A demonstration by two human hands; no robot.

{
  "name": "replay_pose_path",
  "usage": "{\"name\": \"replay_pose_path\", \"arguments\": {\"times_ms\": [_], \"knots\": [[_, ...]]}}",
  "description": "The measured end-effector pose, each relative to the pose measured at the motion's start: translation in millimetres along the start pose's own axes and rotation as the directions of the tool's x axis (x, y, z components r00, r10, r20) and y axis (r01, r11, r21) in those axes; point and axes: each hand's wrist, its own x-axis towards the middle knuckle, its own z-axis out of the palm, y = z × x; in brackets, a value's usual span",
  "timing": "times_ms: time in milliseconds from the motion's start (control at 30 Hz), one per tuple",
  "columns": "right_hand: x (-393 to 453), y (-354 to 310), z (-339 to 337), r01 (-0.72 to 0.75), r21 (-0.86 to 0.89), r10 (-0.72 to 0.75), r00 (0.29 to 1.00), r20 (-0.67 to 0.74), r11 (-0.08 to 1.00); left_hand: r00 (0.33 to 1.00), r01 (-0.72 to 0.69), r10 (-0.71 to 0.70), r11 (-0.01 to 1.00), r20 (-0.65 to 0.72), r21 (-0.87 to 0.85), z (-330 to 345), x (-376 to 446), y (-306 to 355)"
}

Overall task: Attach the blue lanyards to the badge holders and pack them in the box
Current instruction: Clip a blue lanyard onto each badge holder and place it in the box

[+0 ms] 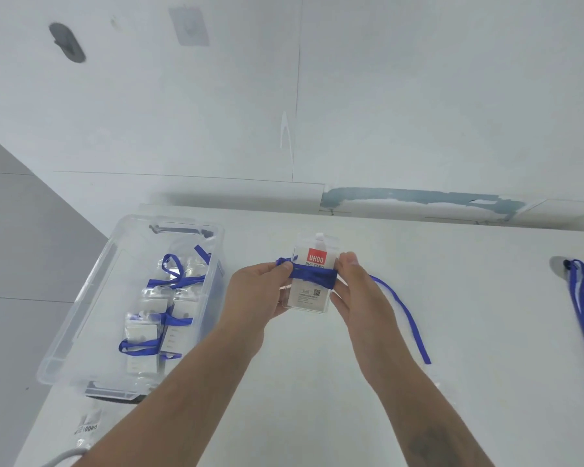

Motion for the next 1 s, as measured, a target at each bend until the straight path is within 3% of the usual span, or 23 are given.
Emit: {"name": "replay_pose_path", "arguments": {"times_ms": [200, 467, 733, 1000], "knots": [[-5, -3, 6, 0.009, 0.066, -0.012, 0.999, 0.05, 0.998, 0.999, -0.014, 0.015, 1.0, -0.033, 0.021, -13, -7, 11], [-18, 0, 60, 0.064, -0.004, -0.063, 0.988, 0.14, 0.998, 0.967, -0.198, 0.219, 0.967, -0.126, 0.163, -72, -18, 24], [-30, 28, 145, 0.073, -0.05, -0.066, 0.989, 0.133, 0.996, 0.963, -0.19, 0.223, 0.96, -0.152, 0.207, -152, -8, 24], [-32, 57, 226, -0.031, -0.098, 0.033, 0.999, 0.022, 0.995, 0.994, -0.082, 0.095, 0.981, -0.061, 0.178, -221, 11, 27]]}}
